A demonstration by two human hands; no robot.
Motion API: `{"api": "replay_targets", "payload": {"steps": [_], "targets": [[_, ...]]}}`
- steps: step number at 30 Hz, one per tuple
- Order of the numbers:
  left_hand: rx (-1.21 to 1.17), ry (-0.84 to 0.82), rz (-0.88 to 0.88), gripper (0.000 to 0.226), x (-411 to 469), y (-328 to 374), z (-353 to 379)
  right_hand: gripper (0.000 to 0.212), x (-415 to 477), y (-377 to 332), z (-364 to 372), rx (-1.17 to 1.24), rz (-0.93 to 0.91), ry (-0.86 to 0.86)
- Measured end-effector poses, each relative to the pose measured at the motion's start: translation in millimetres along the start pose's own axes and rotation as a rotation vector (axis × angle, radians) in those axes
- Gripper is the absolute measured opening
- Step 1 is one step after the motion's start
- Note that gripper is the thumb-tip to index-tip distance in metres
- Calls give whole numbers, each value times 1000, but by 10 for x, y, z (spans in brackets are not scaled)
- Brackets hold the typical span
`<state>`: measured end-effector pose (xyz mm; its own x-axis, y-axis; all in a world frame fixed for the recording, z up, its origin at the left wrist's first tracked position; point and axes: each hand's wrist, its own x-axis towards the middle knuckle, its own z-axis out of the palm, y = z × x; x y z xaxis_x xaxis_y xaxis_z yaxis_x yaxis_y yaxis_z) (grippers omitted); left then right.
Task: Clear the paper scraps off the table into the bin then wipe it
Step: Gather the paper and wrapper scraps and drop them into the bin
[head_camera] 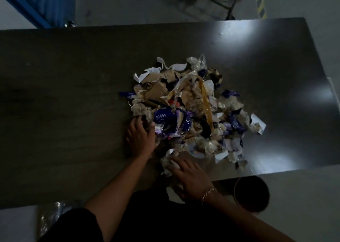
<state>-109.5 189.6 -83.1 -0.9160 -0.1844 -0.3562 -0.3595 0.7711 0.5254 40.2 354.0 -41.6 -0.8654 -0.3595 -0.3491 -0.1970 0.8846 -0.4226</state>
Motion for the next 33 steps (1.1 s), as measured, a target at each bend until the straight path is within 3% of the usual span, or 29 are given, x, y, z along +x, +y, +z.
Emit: {"api": "replay_targets", "payload": {"steps": [3, 6, 12, 17, 21, 30, 33], "targets": [[-37, -11, 7, 82, -24, 90, -75, 80, 198, -26, 77, -113, 37, -13], [-64, -61, 73, 89, 17, 171, -159, 91, 379, 10, 14, -168, 80, 80], [239, -257, 235, 81, 221, 213, -146, 118, 538, 108, -229, -110, 241, 232], [259, -147, 156, 78, 103, 390, -113, 121, 721, 235, -348, 114, 398, 216], [270, -109, 119, 78, 116, 487, -101, 129, 882, 347, -471, 162, 508, 171], [118, -8, -105, 51, 137, 407, -60, 108, 999, 413, -591, 58, 503, 126], [42, 36, -101, 44, 142, 408, -64, 97, 987, 321, -559, 187, 443, 152]]}}
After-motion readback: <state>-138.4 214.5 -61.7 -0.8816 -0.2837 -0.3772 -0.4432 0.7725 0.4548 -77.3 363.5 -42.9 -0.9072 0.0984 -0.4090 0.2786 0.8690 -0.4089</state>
